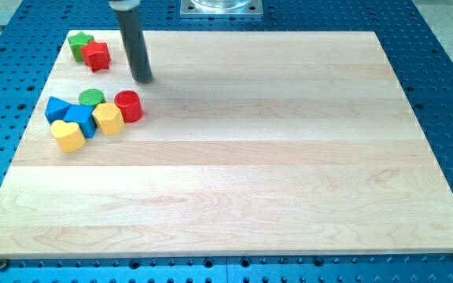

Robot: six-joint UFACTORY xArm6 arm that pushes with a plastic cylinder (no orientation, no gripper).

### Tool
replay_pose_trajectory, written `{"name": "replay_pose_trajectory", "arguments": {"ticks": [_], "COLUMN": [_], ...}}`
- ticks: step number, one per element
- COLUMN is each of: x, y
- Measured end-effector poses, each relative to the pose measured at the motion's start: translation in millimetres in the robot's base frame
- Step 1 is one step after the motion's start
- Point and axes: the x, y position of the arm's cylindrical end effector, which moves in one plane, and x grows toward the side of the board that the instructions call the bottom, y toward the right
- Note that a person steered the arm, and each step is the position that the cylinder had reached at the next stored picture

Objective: Place your arm parallel to the yellow hexagon

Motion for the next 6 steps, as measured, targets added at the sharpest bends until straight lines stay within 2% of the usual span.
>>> {"name": "replay_pose_trajectory", "arguments": {"ticks": [3,4,6], "x": [106,137,157], "y": [20,-10,-95]}}
